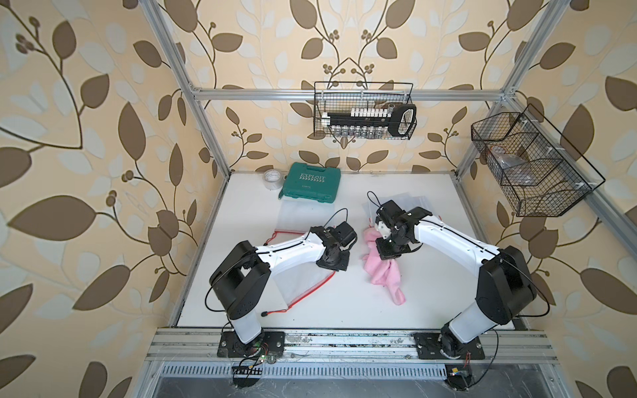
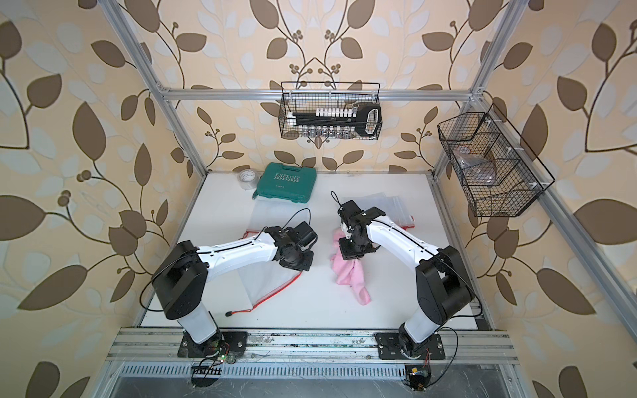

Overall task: Wipe the document bag
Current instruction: Adjust the document bag at the center of the board.

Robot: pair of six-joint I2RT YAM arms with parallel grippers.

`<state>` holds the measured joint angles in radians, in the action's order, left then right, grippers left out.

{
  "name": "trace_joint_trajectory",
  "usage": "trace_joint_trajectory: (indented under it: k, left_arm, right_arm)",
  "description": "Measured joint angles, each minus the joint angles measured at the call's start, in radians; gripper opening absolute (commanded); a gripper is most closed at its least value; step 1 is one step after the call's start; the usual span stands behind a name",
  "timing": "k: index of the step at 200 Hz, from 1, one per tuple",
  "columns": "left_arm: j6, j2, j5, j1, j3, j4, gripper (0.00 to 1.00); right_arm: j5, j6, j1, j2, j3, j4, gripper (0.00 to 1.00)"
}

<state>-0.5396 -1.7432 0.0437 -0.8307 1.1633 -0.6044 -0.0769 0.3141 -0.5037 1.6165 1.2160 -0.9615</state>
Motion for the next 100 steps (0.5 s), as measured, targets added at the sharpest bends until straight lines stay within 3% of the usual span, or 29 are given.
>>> trace_joint_trajectory:
  k: [79, 100]
  left_arm:
    - [0.022, -0.138, 0.221, -0.093, 0.04, 0.19, 0.0]
    - [0.044, -0.139, 0.237, -0.095, 0.04, 0.192, 0.33]
  right_arm:
    - [0.096, 0.016, 0.0, -0.061, 0.002, -0.074, 0.0]
    - [0.104, 0.023, 0.0, -0.063, 0.002, -0.082, 0.0]
